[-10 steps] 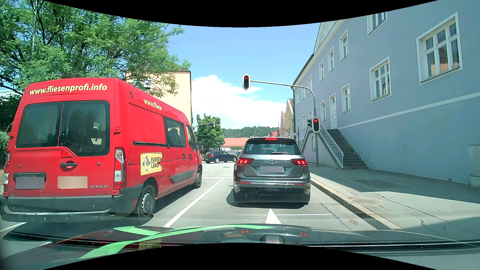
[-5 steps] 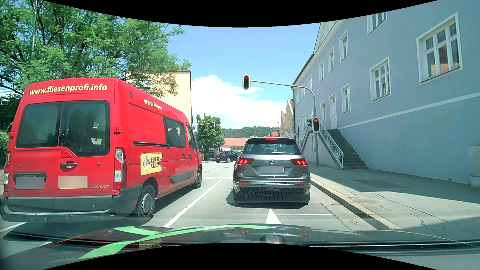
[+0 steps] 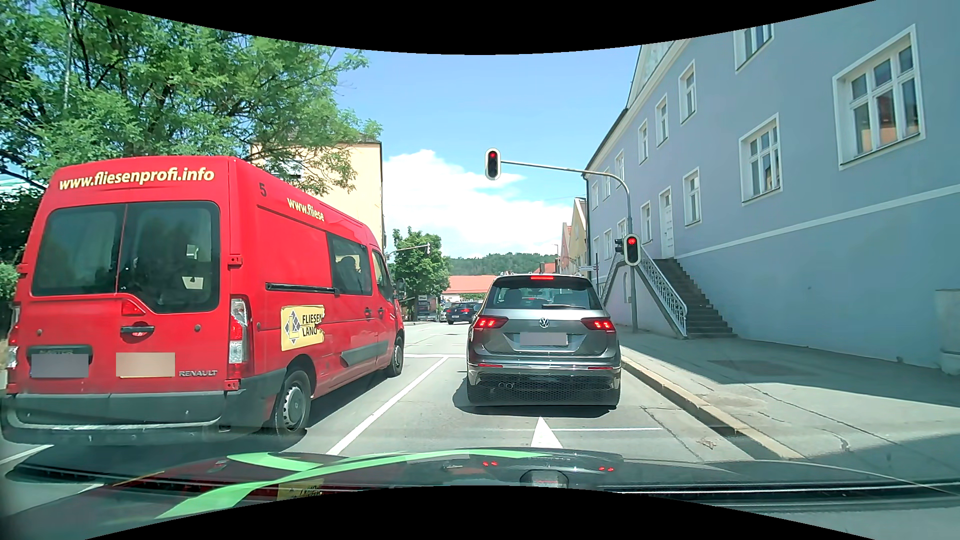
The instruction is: Follow the waypoints while adhering to traffic rules and regulations
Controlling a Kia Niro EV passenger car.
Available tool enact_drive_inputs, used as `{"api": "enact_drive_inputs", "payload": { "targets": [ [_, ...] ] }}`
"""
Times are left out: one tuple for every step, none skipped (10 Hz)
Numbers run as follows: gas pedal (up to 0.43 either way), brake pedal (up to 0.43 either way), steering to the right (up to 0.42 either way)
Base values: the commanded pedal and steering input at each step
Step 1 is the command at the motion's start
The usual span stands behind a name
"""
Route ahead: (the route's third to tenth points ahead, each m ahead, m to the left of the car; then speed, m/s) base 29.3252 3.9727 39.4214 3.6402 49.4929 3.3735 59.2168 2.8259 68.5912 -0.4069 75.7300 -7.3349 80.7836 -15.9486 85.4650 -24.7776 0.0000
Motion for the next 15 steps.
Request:
{"api": "enact_drive_inputs", "payload": {
  "targets": [
    [0.000, 0.402, -0.007],
    [0.000, 0.402, -0.007],
    [0.000, 0.402, -0.007],
    [0.000, 0.402, -0.007],
    [0.000, 0.402, -0.007],
    [0.000, 0.409, -0.007],
    [0.000, 0.402, -0.007],
    [0.000, 0.402, -0.007],
    [0.000, 0.402, -0.007],
    [0.000, 0.402, -0.007],
    [0.000, 0.402, -0.007],
    [0.000, 0.402, -0.007],
    [0.000, 0.402, -0.007],
    [0.000, 0.402, -0.007],
    [0.000, 0.402, -0.007]
  ]
}}
